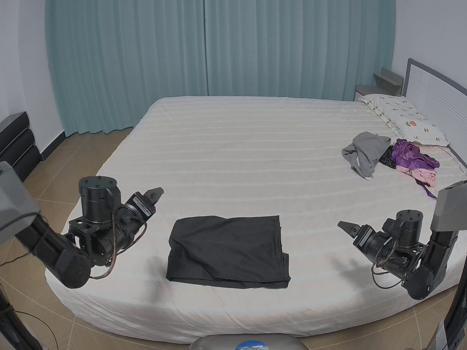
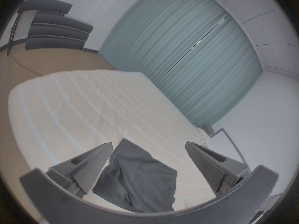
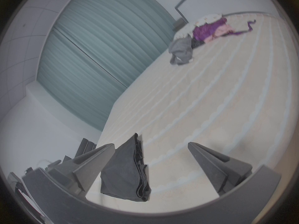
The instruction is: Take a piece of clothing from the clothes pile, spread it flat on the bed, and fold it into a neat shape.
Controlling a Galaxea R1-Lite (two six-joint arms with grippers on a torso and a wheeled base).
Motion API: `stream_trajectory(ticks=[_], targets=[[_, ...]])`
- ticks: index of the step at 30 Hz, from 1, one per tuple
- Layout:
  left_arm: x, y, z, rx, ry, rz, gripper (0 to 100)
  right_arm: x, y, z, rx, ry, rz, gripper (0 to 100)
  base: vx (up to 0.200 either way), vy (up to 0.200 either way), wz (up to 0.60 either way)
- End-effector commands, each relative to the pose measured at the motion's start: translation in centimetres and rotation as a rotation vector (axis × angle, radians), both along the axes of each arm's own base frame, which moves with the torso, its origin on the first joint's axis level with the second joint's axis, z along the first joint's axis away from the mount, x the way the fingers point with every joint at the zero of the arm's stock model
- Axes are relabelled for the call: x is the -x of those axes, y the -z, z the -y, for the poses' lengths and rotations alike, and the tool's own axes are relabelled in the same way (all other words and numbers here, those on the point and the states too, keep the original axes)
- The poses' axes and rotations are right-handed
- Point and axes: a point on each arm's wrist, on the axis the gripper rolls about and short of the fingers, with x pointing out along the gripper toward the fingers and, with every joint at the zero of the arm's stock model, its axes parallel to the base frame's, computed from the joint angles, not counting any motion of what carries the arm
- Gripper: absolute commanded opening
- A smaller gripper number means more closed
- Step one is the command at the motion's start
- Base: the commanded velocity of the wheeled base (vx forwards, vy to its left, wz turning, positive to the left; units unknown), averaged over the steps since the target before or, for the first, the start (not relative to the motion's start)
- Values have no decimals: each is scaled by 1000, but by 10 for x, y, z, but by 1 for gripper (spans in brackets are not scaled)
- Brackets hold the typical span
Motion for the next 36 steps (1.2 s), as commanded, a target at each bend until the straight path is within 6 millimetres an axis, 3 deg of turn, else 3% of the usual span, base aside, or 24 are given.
stream_trajectory(ticks=[1,7,10,15,24,27,36], targets=[[58,-57,-16,-48,-46,197,100,46,-53,8,86,0,176,100,0,0,0],[112,-76,-29,-122,-54,301,100,90,-83,19,168,3,309,100,0,0,0],[123,-84,-34,-136,-63,340,100,96,-90,23,208,24,335,100,0,0,0],[153,-94,-49,-225,-135,419,100,127,-113,35,304,79,433,100,0,0,0],[199,-102,-72,-361,-205,473,100,175,-117,46,413,52,447,100,0,0,0],[227,-104,-85,-438,-221,512,100,199,-113,52,485,29,459,100,0,0,0],[283,-91,-110,-672,-360,520,100,235,-111,60,674,11,540,100,0,0,0]])
